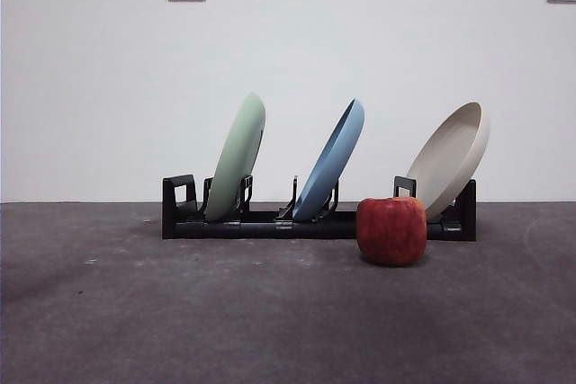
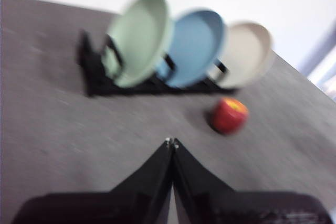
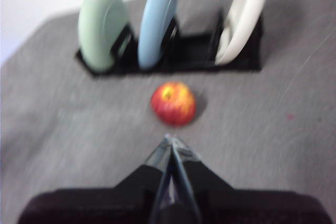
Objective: Take the green plate from the plate rack,put the plate on the table,take the apple from the table,put the apple in the plate
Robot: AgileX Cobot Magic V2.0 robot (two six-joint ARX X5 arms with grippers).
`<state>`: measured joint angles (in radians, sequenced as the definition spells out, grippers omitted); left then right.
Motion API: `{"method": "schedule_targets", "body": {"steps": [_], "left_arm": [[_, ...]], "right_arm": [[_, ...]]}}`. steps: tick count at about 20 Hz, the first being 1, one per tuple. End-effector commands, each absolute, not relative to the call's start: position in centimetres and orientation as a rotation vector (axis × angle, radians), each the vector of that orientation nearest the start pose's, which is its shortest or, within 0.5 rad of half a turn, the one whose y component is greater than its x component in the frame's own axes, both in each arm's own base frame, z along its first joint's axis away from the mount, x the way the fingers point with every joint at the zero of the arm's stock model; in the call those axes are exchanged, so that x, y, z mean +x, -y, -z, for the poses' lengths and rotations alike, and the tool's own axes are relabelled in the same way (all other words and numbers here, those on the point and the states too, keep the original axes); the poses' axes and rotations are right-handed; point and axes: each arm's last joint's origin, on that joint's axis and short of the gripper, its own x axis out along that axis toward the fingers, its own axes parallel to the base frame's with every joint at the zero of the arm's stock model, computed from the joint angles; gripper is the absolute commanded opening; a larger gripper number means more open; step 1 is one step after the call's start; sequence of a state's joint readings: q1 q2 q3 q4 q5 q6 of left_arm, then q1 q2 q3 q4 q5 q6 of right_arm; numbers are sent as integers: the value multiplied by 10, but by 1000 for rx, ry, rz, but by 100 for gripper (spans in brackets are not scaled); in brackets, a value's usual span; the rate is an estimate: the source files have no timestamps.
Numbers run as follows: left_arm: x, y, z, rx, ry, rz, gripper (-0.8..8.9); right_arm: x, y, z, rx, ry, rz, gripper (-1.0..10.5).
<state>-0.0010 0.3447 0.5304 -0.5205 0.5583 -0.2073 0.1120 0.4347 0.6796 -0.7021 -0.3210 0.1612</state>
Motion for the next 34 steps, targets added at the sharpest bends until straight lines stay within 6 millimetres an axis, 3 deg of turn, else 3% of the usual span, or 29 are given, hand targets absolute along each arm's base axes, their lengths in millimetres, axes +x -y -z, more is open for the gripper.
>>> {"method": "schedule_targets", "body": {"steps": [1, 7, 12, 13, 14, 16, 17, 26, 31, 34], "left_arm": [[92, 18, -275, -259, -438, 620, -8], [95, 21, -288, -244, -541, 764, -8], [90, 21, -290, -210, -586, 802, 1], [91, 21, -290, -210, -586, 801, 13], [91, 21, -290, -210, -586, 800, 111], [91, 21, -291, -210, -585, 800, 497], [91, 21, -291, -210, -584, 800, 586], [98, 20, -296, -183, -530, 768, 598], [133, 24, -316, -185, -462, 764, 597], [169, 35, -329, -157, -464, 762, 597]], "right_arm": [[87, -21, -302, 95, -578, -467, -12], [84, -23, -314, 57, -750, -600, -12], [82, -24, -312, 50, -803, -635, 14], [82, -24, -312, 57, -807, -626, 84], [82, -23, -312, 65, -812, -612, 243], [82, -23, -312, 81, -818, -606, 663], [82, -23, -312, 82, -819, -606, 765], [83, -23, -312, 85, -822, -611, 755], [83, -23, -312, 85, -823, -611, 755], [84, -24, -312, 87, -827, -611, 755]]}}
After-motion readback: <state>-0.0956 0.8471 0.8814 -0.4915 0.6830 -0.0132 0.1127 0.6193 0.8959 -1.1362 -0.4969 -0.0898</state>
